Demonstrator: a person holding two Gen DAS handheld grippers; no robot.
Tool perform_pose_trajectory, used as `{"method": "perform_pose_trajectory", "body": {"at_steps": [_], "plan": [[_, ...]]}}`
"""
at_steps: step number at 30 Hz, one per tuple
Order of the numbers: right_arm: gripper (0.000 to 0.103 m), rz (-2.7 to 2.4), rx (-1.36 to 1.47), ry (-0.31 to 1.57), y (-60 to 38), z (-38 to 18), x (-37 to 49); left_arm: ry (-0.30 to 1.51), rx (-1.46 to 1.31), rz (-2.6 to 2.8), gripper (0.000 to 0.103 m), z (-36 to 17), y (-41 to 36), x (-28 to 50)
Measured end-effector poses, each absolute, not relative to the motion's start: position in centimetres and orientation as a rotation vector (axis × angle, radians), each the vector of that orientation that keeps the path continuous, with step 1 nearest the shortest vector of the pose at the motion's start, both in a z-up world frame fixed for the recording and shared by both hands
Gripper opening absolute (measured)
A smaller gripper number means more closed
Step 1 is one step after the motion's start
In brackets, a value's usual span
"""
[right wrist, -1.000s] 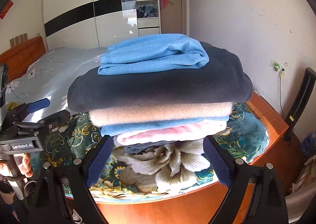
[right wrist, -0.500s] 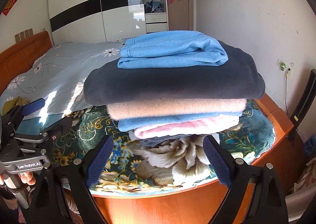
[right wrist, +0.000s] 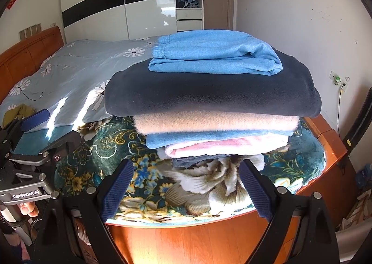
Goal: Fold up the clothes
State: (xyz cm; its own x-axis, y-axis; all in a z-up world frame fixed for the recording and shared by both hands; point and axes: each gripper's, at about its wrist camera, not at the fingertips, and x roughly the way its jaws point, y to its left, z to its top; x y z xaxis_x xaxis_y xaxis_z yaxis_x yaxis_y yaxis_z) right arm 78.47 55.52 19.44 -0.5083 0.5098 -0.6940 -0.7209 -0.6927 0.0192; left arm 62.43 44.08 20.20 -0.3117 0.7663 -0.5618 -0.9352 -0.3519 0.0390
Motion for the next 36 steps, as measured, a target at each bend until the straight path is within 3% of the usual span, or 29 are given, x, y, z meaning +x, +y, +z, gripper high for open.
{"method": "perform_pose_trajectory", "body": {"at_steps": [8,12,36], "plan": [[0.094,2.201,-0.882,0.410,55.63,19.48,78.11,0.432,-0.577,1.871,0.103,19.88,44.01,61.96],[0.102,2.197,-0.881,0.416,55.68,19.49,78.13,0.425,-0.578,1.867,0.103,19.94,43.96,61.93],[0.102,2.171,-0.906,0.413,55.81,19.17,77.89,0.426,-0.602,1.848,0.103,19.44,44.14,61.81]]}}
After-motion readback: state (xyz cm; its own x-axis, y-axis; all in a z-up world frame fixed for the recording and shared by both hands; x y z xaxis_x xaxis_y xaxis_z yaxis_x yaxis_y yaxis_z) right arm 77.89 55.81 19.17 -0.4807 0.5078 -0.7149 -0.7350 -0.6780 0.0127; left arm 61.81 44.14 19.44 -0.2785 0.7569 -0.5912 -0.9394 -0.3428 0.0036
